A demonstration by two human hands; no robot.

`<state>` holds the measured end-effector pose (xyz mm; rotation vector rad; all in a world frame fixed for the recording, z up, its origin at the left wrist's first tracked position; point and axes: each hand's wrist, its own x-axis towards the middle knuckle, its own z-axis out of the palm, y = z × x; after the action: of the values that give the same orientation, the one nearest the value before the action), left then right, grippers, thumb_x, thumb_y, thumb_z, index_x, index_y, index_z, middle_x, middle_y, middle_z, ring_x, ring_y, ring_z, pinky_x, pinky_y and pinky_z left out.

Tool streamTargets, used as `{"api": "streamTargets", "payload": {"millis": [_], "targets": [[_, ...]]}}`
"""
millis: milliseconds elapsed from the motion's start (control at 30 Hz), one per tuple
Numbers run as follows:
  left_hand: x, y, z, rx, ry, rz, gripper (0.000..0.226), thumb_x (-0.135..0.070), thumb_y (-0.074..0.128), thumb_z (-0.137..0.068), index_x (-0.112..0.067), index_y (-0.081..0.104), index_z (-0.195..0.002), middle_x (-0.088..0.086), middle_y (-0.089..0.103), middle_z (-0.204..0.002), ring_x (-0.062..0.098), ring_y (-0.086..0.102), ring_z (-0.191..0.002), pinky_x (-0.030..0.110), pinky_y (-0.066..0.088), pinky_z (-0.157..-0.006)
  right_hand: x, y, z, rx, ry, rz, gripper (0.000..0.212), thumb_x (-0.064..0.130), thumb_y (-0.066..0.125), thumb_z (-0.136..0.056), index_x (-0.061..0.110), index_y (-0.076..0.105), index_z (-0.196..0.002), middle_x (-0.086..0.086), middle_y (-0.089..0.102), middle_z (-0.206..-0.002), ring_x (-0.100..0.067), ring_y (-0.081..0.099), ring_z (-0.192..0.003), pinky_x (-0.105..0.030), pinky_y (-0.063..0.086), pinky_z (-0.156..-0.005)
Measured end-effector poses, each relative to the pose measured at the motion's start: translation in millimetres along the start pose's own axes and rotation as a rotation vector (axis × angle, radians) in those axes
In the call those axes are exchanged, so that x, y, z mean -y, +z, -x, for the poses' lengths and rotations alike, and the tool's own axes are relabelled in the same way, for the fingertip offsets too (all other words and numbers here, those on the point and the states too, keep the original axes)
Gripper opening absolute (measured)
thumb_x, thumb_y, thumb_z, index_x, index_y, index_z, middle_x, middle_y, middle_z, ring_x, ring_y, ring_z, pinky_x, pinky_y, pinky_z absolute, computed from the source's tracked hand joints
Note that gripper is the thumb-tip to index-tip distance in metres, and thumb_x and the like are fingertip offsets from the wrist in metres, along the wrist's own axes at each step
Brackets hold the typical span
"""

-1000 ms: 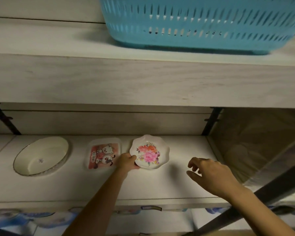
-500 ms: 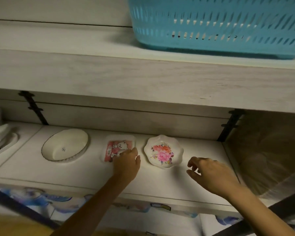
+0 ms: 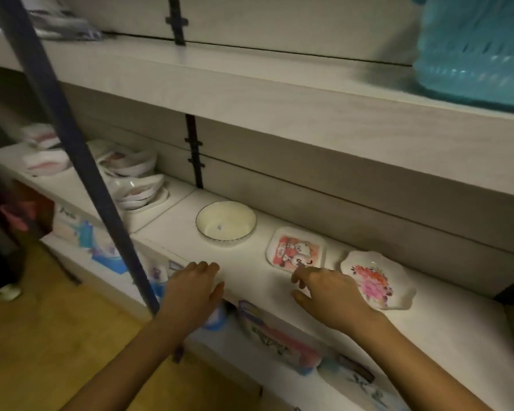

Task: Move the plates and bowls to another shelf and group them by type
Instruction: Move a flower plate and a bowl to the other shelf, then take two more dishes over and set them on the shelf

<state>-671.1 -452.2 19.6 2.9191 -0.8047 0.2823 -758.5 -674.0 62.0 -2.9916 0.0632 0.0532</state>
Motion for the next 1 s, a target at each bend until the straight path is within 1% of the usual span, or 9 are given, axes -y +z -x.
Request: {"api": "streamTargets", "payload": {"millis": [133,233,333,433,500,600,733,900,1000], "targets": [[63.4,-15.9,24.2,0.003,-0.128,0.065,0.024,-0.034,0.063,-0.080,-0.016,0.066,-0.095,0.005,0.072,-0.086,0.024,0.068,-0.076,0.036,0.057,-0.060,63.4,5.8,-33.8,0.006,-0.116,0.003,0.035,0.040,0.042,-0.092,0.026,0.053,-0.122,0.002,0.062,-0.122,-0.022,0.059,-0.109,-0.034,0.047,-0.086],[117.3,-21.9,42.2,-0.024,-0.174,0.094,0.031,-0.038,0.049,-0.087,-0.018,0.062,-0.108,0.004,0.070,-0.099,0.022,0.066,-0.089,0.035,0.056,-0.072,117.1,13.2,-59.2,0.028,-0.180,-0.004,0.034,0.041,0.041,-0.093,0.026,0.053,-0.121,0.002,0.061,-0.122,-0.022,0.058,-0.109,-0.033,0.045,-0.086],[172.7,-27.5,57.1,-0.064,-0.221,0.112,0.036,-0.039,0.046,-0.091,-0.020,0.056,-0.119,0.002,0.065,-0.116,0.019,0.061,-0.104,0.031,0.051,-0.082,176.2,20.5,-86.0,0.025,-0.205,-0.008,0.033,0.040,0.041,-0.093,0.022,0.055,-0.117,0.000,0.063,-0.117,-0.025,0.059,-0.104,-0.034,0.046,-0.080],[232.8,-37.3,63.5,-0.104,-0.229,0.086,0.036,-0.038,0.049,-0.090,-0.019,0.057,-0.120,0.003,0.067,-0.114,0.020,0.062,-0.102,0.031,0.052,-0.077,234.6,26.9,-114.0,0.006,-0.224,-0.022,0.031,0.038,0.041,-0.093,0.020,0.057,-0.113,-0.001,0.064,-0.112,-0.025,0.061,-0.099,-0.030,0.040,-0.069],[270.2,-44.8,64.3,-0.091,-0.224,0.072,0.036,-0.037,0.051,-0.089,-0.017,0.060,-0.117,0.005,0.069,-0.108,0.022,0.065,-0.096,0.033,0.053,-0.072,270.4,29.0,-131.5,0.001,-0.235,-0.057,0.030,0.038,0.042,-0.093,0.021,0.057,-0.113,-0.001,0.065,-0.110,-0.024,0.061,-0.097,-0.030,0.040,-0.069],[318.0,-54.0,59.0,-0.066,-0.236,0.059,0.035,-0.036,0.050,-0.089,-0.017,0.060,-0.117,0.006,0.068,-0.111,0.023,0.064,-0.098,0.034,0.053,-0.072,317.8,29.4,-156.0,0.009,-0.233,-0.080,0.028,0.038,0.044,-0.093,0.021,0.055,-0.112,-0.003,0.063,-0.111,-0.024,0.060,-0.098,-0.029,0.039,-0.070],[369.7,-58.4,41.4,-0.035,-0.261,0.058,0.039,-0.040,0.044,-0.092,-0.019,0.053,-0.123,0.003,0.062,-0.124,0.020,0.059,-0.109,0.033,0.051,-0.081,367.8,29.2,-188.7,0.028,-0.228,-0.079,0.028,0.036,0.043,-0.094,0.021,0.053,-0.115,-0.006,0.061,-0.118,-0.026,0.059,-0.104,-0.027,0.035,-0.072],[432.5,-53.8,5.7,0.038,-0.250,0.059,0.041,-0.042,0.038,-0.093,-0.022,0.045,-0.129,-0.001,0.055,-0.131,0.015,0.052,-0.117,0.027,0.047,-0.087,410.9,30.3,-245.0,0.008,-0.211,-0.067,0.030,0.037,0.043,-0.094,0.023,0.053,-0.119,-0.002,0.062,-0.119,-0.023,0.059,-0.106,-0.031,0.045,-0.082],[469.1,-48.3,-21.4,0.047,-0.222,0.087,0.043,-0.042,0.039,-0.093,-0.021,0.045,-0.130,-0.001,0.055,-0.131,0.014,0.052,-0.118,0.026,0.047,-0.089,426.1,38.1,-285.1,0.008,-0.172,-0.071,0.032,0.038,0.043,-0.094,0.022,0.054,-0.120,-0.001,0.061,-0.121,-0.024,0.058,-0.108,-0.035,0.047,-0.086]]}}
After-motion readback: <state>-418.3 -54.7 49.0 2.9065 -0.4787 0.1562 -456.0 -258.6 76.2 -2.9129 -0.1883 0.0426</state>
